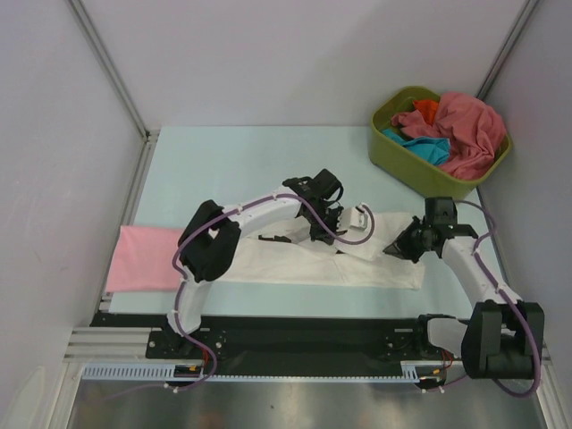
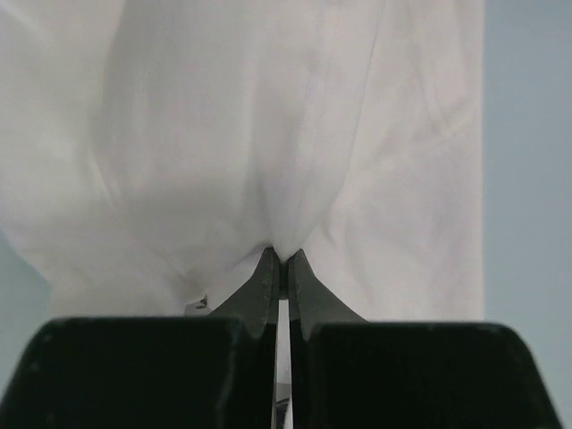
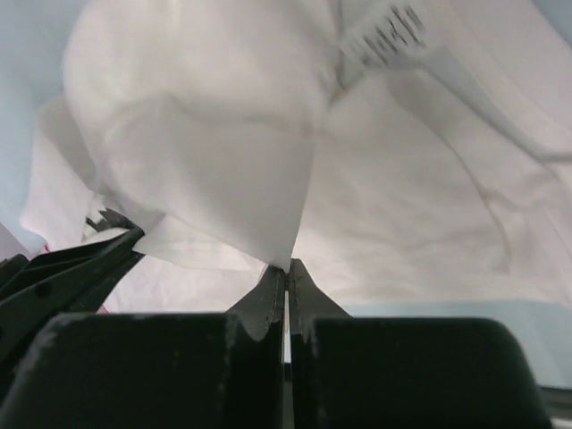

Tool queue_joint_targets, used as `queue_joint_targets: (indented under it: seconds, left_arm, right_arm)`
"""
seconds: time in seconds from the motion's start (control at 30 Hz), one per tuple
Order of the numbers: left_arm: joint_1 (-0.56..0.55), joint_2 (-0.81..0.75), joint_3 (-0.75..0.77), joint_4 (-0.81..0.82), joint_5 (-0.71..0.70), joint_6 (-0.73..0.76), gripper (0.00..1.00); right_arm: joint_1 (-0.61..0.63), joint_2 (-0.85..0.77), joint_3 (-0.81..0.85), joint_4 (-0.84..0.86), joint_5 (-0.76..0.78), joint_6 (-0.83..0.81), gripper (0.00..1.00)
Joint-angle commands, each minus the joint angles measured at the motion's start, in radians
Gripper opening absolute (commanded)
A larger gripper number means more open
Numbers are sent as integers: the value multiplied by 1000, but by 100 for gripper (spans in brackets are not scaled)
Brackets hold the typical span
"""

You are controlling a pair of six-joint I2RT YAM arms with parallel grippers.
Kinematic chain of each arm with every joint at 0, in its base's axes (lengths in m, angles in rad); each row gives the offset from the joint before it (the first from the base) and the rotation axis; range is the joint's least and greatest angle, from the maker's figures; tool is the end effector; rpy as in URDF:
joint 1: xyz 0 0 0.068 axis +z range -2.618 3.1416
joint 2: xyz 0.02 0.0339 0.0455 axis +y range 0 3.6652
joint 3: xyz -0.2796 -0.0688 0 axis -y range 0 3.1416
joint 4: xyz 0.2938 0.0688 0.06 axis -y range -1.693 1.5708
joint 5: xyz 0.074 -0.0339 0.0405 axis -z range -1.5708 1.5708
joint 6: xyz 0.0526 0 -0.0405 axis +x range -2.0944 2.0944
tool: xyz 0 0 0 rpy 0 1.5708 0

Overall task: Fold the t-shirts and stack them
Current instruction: Fold the tshirt

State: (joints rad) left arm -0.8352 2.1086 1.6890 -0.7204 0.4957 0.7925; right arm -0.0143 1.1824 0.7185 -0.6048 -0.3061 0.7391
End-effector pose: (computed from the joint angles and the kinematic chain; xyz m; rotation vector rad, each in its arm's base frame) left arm 0.3211 -0.3921 0.1795 2.0229 1.7095 -0.6814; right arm 0.2637 0.0121 0.1856 0.8970 2.5588 0.6371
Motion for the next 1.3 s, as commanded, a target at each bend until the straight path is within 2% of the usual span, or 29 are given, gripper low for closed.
queue_joint_targets:
  seconds: [0.0, 0.1, 0.2, 0.33, 0.53, 0.73, 0.87, 0.93, 0.97, 1.0, 1.07, 1.2, 1.27]
  left_arm:
    - [4, -82, -31, -82, 125, -10, 0]
    - [4, -93, -32, -134, 181, 31, 0]
    - [7, -96, -44, -166, 188, 60, 0]
    - [22, -107, -83, -116, 193, 42, 1]
    - [57, -91, -68, 105, 153, -160, 0]
    - [73, 0, 9, 187, 76, -272, 0]
    - [85, 33, 34, 233, 44, -332, 0]
    - [84, 39, 34, 254, 21, -351, 1]
    - [84, 51, 37, 257, 17, -357, 2]
    - [84, 56, 38, 262, 12, -371, 3]
    - [84, 71, 51, 269, -12, -398, 7]
    - [84, 79, 64, 314, -112, -456, 16]
    - [85, 82, 69, 323, -175, -484, 25]
  right_arm:
    - [8, -81, -28, -147, -13, -9, 0]
    - [16, -122, -53, -193, -13, 17, 0]
    - [86, -135, -91, -178, -8, 48, 0]
    - [93, -110, -108, -161, -19, 42, 0]
    - [22, -44, -57, -63, -64, 46, 0]
    - [-21, 126, -1, 26, -76, 37, 0]
    - [-33, 187, 53, 80, -50, 60, 5]
    - [-38, 213, 65, 100, -19, 74, 18]
    - [-44, 221, 71, 123, -13, 95, 30]
    - [-47, 227, 76, 129, -7, 104, 33]
    - [-52, 233, 90, 151, 5, 123, 37]
    - [-58, 189, 116, 155, 82, 97, 40]
    - [-61, 159, 127, 143, 125, 73, 41]
